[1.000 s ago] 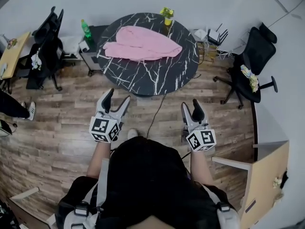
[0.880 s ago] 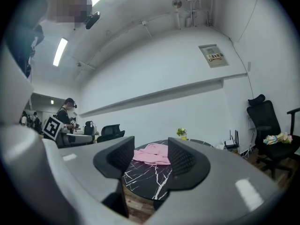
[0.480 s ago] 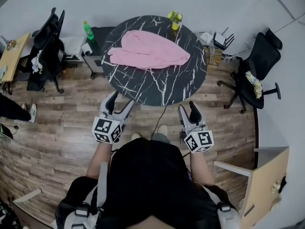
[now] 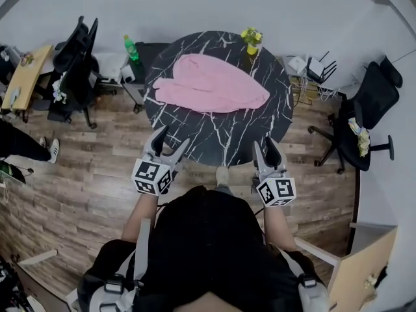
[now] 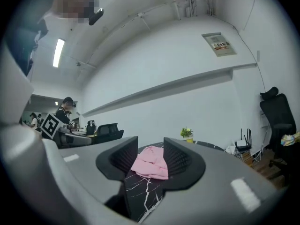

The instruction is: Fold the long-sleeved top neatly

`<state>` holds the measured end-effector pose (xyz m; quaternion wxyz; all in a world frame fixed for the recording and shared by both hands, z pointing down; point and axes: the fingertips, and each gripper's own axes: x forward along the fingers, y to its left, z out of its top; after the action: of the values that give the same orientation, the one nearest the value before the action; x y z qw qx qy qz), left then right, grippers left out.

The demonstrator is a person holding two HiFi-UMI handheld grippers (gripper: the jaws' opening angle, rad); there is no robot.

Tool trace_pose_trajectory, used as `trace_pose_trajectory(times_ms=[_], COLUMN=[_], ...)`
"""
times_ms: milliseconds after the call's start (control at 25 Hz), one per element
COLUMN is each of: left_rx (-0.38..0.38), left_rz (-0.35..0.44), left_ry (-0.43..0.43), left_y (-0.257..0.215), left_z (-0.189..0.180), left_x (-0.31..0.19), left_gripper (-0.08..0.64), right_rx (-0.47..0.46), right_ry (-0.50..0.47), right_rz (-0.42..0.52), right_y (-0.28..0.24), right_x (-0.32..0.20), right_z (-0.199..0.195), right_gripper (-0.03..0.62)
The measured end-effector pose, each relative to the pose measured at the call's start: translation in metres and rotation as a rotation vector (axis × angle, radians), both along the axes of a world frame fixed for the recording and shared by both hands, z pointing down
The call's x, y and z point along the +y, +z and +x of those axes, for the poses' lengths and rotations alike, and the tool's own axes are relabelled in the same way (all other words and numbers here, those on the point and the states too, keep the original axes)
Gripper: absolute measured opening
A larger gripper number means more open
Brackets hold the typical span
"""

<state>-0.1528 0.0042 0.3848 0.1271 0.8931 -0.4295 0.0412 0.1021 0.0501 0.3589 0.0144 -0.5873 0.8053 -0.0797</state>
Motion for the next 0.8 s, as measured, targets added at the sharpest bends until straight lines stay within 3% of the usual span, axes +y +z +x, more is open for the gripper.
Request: trace_pose_trajectory(times_ms=[320,800], left_rx=[-0.022,-0.081], left_rz=[-0.007,-0.058], left_ry=[-0.014,0.008], left_y=[0.0,0.02], left_z=[0.037,0.102], left_x=[-0.045,-0.083], left_gripper=[0.311,0.304], right_rx=[-0.025,-0.045], right_ry=[-0.015,-0.052], right_rz=[0.006,-0.052], right_y=[0.003,0.028], right_x=[-0.059,-0.1], right_z=[0.043,0.097], right_gripper=[0.169,0.166])
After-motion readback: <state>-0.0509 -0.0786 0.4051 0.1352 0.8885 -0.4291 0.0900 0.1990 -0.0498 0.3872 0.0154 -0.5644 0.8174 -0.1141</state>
